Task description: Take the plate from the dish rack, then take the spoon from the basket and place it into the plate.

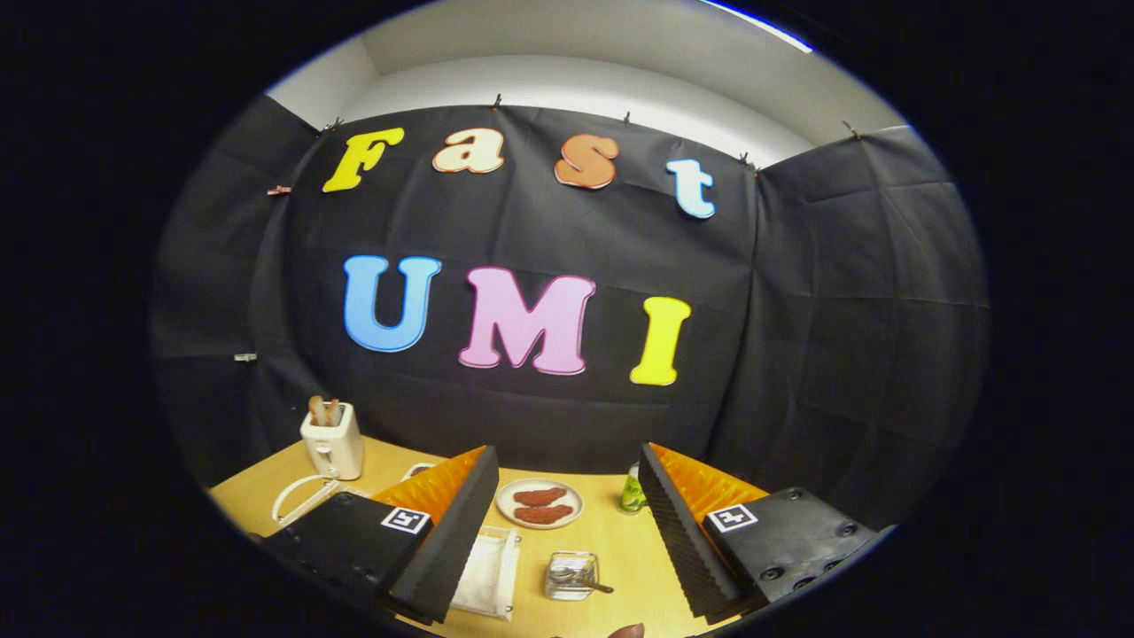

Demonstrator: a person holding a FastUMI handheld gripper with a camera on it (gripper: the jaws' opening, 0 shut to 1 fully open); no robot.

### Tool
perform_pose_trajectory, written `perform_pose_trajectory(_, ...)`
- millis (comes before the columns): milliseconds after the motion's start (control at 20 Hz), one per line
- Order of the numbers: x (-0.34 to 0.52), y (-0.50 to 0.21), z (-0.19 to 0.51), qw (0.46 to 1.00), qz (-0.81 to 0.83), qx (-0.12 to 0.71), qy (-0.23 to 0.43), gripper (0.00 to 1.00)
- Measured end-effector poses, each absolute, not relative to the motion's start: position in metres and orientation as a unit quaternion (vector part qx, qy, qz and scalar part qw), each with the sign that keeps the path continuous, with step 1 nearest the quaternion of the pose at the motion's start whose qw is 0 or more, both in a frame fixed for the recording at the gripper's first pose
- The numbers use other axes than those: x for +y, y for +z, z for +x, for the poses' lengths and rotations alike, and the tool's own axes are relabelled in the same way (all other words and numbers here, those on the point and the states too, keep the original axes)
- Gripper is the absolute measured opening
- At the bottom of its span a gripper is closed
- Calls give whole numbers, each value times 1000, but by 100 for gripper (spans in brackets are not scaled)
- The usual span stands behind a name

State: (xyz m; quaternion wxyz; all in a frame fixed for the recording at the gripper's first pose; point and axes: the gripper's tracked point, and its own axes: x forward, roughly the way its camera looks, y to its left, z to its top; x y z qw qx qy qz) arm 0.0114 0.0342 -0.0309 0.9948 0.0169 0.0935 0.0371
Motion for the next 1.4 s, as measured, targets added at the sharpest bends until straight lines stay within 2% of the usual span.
perform_pose_trajectory(450,144,-108,35,926,105,334,140,98)
perform_pose_trajectory(750,211,-170,48,867,159,448,152,90)
perform_pose_trajectory(950,237,-217,61,851,127,490,138,86)
perform_pose_trajectory(1100,249,-249,63,842,109,515,118,74)
perform_pose_trajectory(1200,251,-263,63,838,99,528,100,63)
perform_pose_trajectory(1250,250,-269,63,836,90,535,88,51)
perform_pose_trajectory(1300,246,-274,63,834,79,540,76,45)
perform_pose_trajectory(1400,240,-278,64,833,70,546,52,37)
